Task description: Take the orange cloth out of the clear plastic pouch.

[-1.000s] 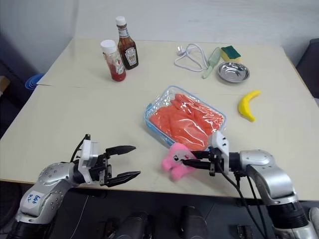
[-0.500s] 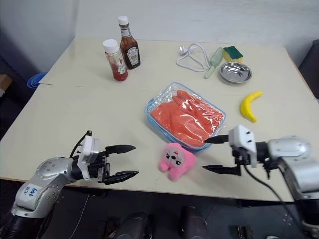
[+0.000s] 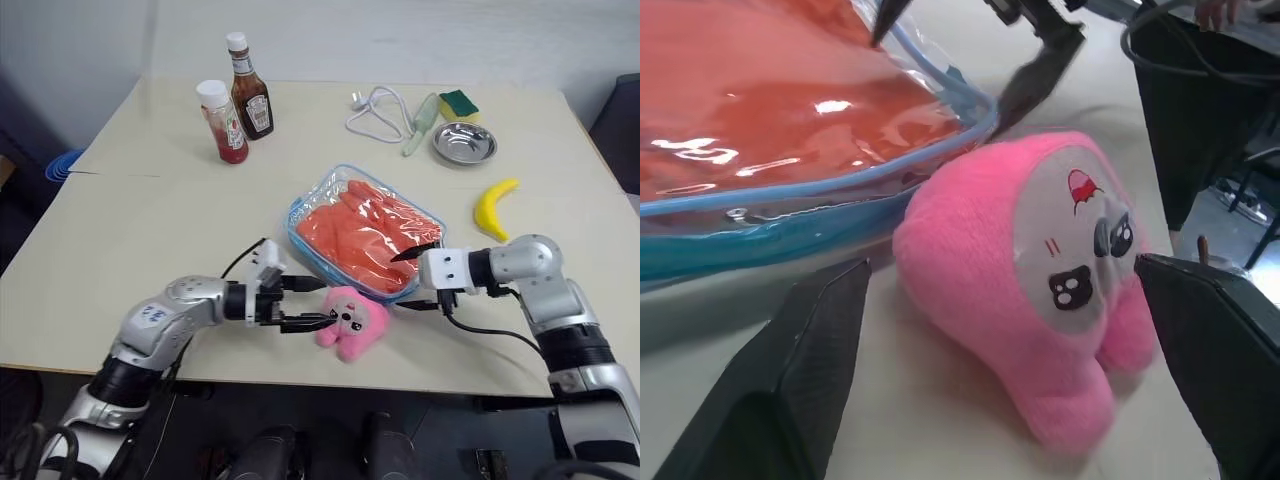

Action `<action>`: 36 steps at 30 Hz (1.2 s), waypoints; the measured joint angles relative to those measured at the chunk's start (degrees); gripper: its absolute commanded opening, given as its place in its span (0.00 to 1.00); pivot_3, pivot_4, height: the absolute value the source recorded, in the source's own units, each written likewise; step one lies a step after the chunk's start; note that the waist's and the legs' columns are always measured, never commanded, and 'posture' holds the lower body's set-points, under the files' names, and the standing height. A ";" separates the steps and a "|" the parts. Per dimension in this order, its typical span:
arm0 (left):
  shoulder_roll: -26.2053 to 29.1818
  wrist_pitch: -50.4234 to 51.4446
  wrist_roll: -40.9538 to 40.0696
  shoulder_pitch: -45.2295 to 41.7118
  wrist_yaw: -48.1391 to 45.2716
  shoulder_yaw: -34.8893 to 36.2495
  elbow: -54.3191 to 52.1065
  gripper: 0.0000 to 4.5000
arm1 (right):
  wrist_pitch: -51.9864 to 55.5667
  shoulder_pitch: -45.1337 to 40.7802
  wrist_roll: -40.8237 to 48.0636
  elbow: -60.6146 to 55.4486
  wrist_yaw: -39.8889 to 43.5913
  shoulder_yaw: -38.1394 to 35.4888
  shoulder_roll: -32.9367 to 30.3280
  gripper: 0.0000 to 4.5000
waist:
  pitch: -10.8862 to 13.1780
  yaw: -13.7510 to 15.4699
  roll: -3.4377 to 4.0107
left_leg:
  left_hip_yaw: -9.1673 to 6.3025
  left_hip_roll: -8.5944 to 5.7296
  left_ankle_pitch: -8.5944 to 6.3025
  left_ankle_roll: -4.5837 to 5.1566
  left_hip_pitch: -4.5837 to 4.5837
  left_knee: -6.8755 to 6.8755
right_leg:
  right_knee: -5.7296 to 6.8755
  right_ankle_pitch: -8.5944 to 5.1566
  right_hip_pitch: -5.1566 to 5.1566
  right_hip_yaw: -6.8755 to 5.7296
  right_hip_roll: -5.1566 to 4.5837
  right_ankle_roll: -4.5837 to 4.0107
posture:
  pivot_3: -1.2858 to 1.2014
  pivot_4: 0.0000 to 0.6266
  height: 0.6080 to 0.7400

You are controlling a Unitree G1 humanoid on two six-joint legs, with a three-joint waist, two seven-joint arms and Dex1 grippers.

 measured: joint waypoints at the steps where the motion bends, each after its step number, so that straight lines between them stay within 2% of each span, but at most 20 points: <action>1: -0.29 -0.34 0.90 -0.16 -0.20 -0.65 0.67 0.74 | -0.90 -0.43 -0.44 0.98 0.02 0.20 0.03 0.58 | 0.00 0.01 0.00 | 0.00 0.00 0.00 0.00 0.00 0.00 | 0.00 0.00 0.00 0.00 -0.01 0.00 | 0.52 0.24 1.00; 9: -2.21 0.41 1.09 0.77 -1.24 0.48 2.70 0.23 | -3.74 -0.89 -0.74 4.75 0.71 1.12 0.01 0.00 | 0.00 -0.12 0.00 | -0.02 0.03 0.01 -0.01 0.01 0.04 | 0.03 0.00 0.01 0.00 -0.02 0.00 | 0.52 0.24 1.00; 12: -2.68 1.83 -0.68 2.12 -1.56 2.41 2.32 0.04 | -4.90 -1.04 -0.59 5.48 0.71 1.11 -0.01 0.00 | 0.00 -0.20 0.00 | -0.03 0.05 0.01 -0.02 0.01 0.04 | 0.03 0.00 0.01 0.00 -0.02 0.00 | 0.52 0.24 1.00; 13: -2.66 2.17 -1.18 2.69 -1.67 3.15 2.15 0.01 | -5.40 -1.06 -0.50 6.06 0.71 1.11 -0.06 0.00 | 0.00 -0.18 0.00 | -0.03 0.05 0.01 -0.02 0.01 0.04 | 0.03 0.00 0.01 0.00 -0.02 0.00 | 0.52 0.24 1.00; 18: -1.74 1.71 -1.63 3.10 -0.94 7.41 2.93 0.01 | -8.75 -1.79 0.32 8.81 1.73 1.10 -0.55 0.00 | 0.00 -0.18 0.00 | -0.03 0.03 0.02 -0.03 0.01 0.06 | 0.02 0.00 0.02 -0.01 -0.04 0.00 | 0.52 0.24 1.00; 26: 1.46 -4.86 0.53 -0.22 1.58 16.45 14.59 0.01 | -13.82 -2.55 3.36 13.95 6.70 0.12 -3.55 0.00 | 0.00 -0.17 0.00 | -0.05 0.03 0.02 -0.03 0.01 0.06 | 0.03 0.00 0.02 -0.06 -0.05 0.00 | 0.52 0.24 1.00; 32: 3.25 -5.23 0.80 -4.63 6.42 23.39 23.78 0.01 | -17.55 -2.63 4.50 17.81 9.14 -0.22 -5.54 0.00 | 0.01 -0.12 -0.01 | -0.05 0.02 0.02 -0.03 0.00 0.06 | 0.03 0.01 0.02 -0.08 -0.06 0.02 | 0.52 0.24 1.00; 36: 3.69 -5.87 0.91 -4.91 6.57 24.71 25.15 0.01 | -20.61 -3.53 4.69 22.10 10.08 -0.22 -6.49 0.00 | 0.00 -0.13 -0.01 | -0.05 0.00 0.02 -0.03 0.00 0.06 | 0.03 0.02 0.02 -0.08 -0.08 0.03 | 0.52 0.24 1.00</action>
